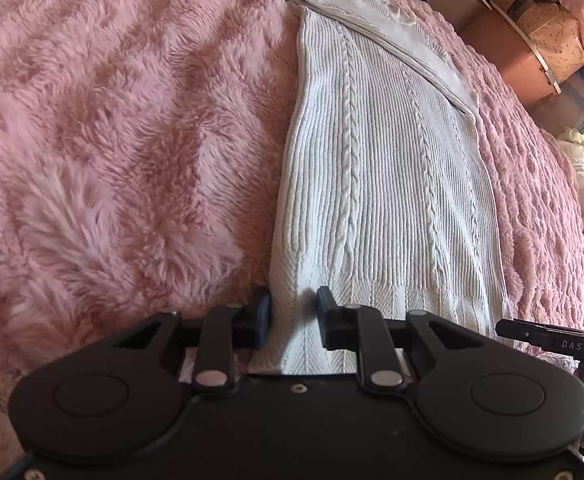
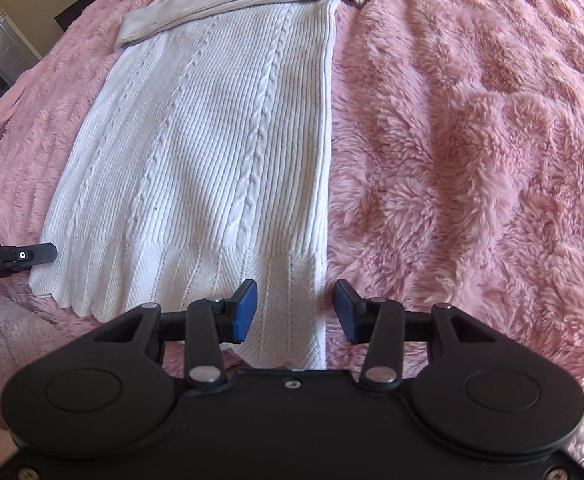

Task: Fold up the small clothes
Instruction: 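Grasp the sweater hem with the right tool while the left tool grasps it too, then lift the held hem with both tools toward the collar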

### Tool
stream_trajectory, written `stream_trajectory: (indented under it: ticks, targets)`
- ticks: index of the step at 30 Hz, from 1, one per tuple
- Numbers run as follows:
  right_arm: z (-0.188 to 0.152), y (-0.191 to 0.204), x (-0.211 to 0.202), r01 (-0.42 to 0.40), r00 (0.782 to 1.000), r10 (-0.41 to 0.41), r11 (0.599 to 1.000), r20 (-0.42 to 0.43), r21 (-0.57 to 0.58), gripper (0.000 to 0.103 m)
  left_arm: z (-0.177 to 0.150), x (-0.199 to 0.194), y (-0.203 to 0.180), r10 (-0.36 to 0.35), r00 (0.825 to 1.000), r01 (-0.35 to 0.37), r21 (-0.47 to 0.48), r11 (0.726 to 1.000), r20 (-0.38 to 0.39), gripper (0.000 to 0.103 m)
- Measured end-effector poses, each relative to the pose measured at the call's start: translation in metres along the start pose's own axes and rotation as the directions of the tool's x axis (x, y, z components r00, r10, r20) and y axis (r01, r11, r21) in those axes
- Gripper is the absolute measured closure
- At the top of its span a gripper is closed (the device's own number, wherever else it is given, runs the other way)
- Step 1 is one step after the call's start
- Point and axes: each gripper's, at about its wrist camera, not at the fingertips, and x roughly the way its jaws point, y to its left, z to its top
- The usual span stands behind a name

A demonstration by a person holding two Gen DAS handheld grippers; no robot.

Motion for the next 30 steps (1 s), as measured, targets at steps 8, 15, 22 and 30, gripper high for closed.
stream_trajectory:
  ticks: [8,15,22,30]
  targets:
    - [-0.005,0.002,0.007,-0.024,0.999,0.025,0.999,-0.035,0.025,0.087,0.006,0.001,-0.005,-0.031,0.999,0.032,0.025,0.999,-0.027,0.096]
    - [-0.002,-0.006,-0.009,-0.142,0.990,0.141,0.981,0.021,0.129,0.093,0.022,-0.016,-0.002,-0.158,0.987,0.157,-0.057,0.986,-0.007,0.097]
    - [0.019,-0.015,-0.043,-0.345,0.936,0.314,0.908,0.160,0.238,0.093,0.056,-0.043,-0.011,-0.304,0.951,0.307,-0.081,0.948,0.047,0.097]
    - [0.092,-0.029,-0.068,-0.479,0.852,0.385,0.846,0.355,0.234,0.094,0.153,-0.062,-0.032,-0.403,0.890,0.417,-0.022,0.909,0.211,0.097]
